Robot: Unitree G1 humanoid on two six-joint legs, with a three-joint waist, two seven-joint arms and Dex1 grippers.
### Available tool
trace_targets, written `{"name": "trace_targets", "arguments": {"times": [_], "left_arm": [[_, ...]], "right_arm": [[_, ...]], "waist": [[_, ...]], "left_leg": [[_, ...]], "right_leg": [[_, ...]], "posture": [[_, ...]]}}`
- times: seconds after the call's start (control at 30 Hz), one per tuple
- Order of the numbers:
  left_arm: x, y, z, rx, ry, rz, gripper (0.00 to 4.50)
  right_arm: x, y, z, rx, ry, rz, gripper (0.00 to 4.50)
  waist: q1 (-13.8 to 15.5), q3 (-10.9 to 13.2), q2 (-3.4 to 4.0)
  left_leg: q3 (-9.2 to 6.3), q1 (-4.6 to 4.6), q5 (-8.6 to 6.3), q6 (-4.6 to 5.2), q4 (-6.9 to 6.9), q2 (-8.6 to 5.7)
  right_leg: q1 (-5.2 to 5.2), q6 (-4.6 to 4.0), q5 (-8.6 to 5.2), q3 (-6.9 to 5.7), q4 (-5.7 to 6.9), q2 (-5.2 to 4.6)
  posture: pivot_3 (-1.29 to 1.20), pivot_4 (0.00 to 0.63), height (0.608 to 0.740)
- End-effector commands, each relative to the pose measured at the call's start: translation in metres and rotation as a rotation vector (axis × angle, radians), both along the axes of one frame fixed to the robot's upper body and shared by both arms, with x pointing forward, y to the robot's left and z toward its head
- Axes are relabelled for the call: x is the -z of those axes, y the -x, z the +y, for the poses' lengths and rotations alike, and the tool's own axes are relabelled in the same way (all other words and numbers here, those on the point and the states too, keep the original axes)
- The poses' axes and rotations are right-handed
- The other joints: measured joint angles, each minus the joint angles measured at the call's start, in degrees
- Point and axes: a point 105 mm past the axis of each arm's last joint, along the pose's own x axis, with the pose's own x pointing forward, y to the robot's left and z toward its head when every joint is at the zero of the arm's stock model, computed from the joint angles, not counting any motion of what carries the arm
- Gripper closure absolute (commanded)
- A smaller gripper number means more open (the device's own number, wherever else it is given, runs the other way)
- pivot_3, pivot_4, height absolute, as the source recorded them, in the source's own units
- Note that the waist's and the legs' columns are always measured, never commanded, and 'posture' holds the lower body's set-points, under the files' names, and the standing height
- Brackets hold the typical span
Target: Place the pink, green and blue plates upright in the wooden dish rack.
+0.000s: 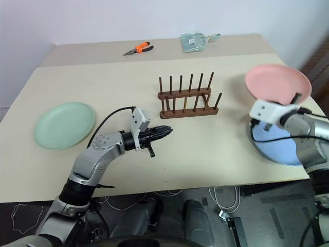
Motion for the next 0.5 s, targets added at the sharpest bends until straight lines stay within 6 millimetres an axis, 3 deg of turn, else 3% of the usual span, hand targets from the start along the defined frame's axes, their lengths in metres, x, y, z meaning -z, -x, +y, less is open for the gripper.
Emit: {"name": "trace_targets", "arguments": {"times": [0.03, 0.1, 0.17, 0.23, 0.5], "left_arm": [[-0.016, -0.001, 0.007, -0.016, 0.05, -0.044, 4.21], [-0.018, -0.002, 0.01, -0.021, 0.056, -0.047, 4.21], [-0.021, -0.002, 0.012, -0.024, 0.062, -0.053, 4.21], [-0.023, -0.002, 0.013, -0.028, 0.073, -0.056, 4.21], [-0.03, -0.001, 0.016, -0.039, 0.092, -0.084, 4.21]], "right_arm": [[-0.064, 0.014, 0.07, -0.313, -0.462, -0.156, 4.47], [-0.075, 0.025, 0.096, -0.456, -0.709, -0.102, 4.47], [-0.083, 0.032, 0.109, -0.535, -0.866, -0.074, 4.47], [-0.086, 0.033, 0.111, -0.548, -0.981, -0.055, 4.47], [-0.07, 0.032, 0.113, -0.545, -1.21, 0.094, 4.47]], "waist": [[-0.5, 0.0, -0.03], [-0.3, 0.0, -0.08], [0.2, 0.1, -0.12], [0.8, 0.1, -0.11], [1.0, 0.0, -0.08]], "left_leg": [[-0.03, 0.0, 0.03, 0.05, 0.0, 0.02], [-0.09, 0.0, 0.04, 0.07, -0.01, 0.03], [-0.17, -0.05, 0.03, 0.11, 0.08, 0.0], [-0.17, -0.11, 0.0, 0.15, 0.13, -0.05], [-0.12, -0.22, -0.05, 0.17, 0.07, -0.09]], "right_leg": [[0.0, 0.02, 0.01, -0.01, 0.01, 0.02], [0.02, 0.03, 0.0, -0.06, 0.0, 0.03], [0.05, 0.02, 0.01, -0.13, -0.01, 0.0], [0.02, 0.0, 0.01, -0.12, -0.06, -0.02], [-0.15, -0.01, 0.0, -0.08, -0.06, -0.08]], "posture": [[0.0, 0.15, 0.727], [0.0, 0.15, 0.727], [0.0, 0.15, 0.727], [0.0, 0.15, 0.727], [0.0, 0.15, 0.727]]}}
